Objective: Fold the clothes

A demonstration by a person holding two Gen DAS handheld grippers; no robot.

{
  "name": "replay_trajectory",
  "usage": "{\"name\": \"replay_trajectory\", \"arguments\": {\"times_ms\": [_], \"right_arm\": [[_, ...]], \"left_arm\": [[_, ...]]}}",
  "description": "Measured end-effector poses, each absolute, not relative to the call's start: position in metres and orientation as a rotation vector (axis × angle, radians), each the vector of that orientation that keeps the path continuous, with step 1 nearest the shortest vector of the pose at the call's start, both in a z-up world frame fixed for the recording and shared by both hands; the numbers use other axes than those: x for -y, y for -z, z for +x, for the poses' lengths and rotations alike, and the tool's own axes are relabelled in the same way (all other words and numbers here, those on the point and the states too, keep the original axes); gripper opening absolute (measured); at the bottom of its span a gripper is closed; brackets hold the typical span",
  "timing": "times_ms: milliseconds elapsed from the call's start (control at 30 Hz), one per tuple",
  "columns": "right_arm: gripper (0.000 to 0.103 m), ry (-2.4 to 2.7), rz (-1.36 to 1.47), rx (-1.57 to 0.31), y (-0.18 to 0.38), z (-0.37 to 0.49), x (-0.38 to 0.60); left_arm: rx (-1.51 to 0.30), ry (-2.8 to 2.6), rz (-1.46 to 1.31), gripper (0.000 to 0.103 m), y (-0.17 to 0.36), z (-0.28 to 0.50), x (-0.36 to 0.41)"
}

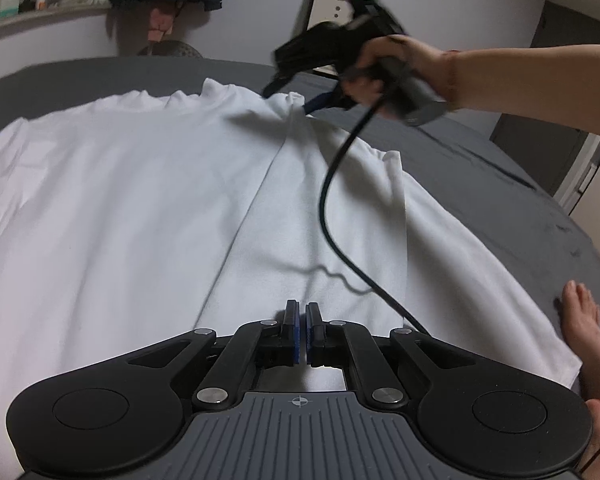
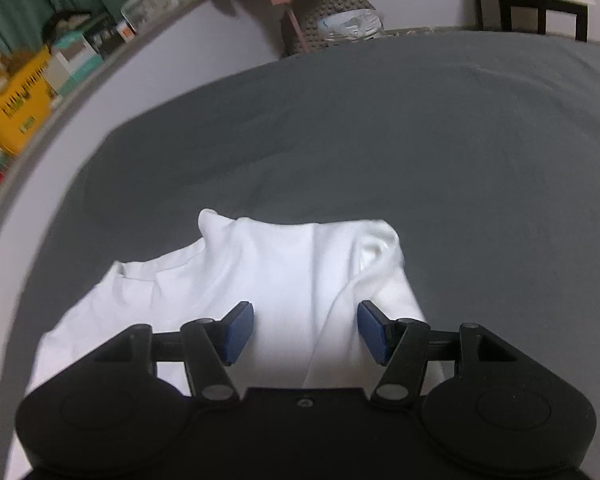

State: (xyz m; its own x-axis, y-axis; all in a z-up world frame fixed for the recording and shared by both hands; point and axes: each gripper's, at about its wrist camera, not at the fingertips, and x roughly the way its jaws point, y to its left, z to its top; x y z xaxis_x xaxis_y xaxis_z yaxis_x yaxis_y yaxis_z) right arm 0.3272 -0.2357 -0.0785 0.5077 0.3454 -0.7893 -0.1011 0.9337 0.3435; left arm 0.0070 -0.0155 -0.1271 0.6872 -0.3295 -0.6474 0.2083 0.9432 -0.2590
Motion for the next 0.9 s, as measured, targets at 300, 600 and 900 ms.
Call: {"name": "replay_trajectory", "arguments": {"times_ms": [300, 600, 900], "right_arm": [[0.078, -0.266, 0.198, -0.766, 0.048, 0.264, 0.219], [0.083, -0.491, 0.348, -0.727, 0.062, 0.155, 0.216], [0.092, -0.76, 0.109, -0.772, 0.055, 0.078, 0.121]], "left_arm": [[-0.669, 0.08, -0.237, 0.004, 0.094, -0.005, -0.032], [-0.572, -0.441, -0.44, 0.004, 0.048, -0.048, -0.152], [-0.55, -0.664, -0.633, 0.004, 0.053, -0.081, -0.208]]}}
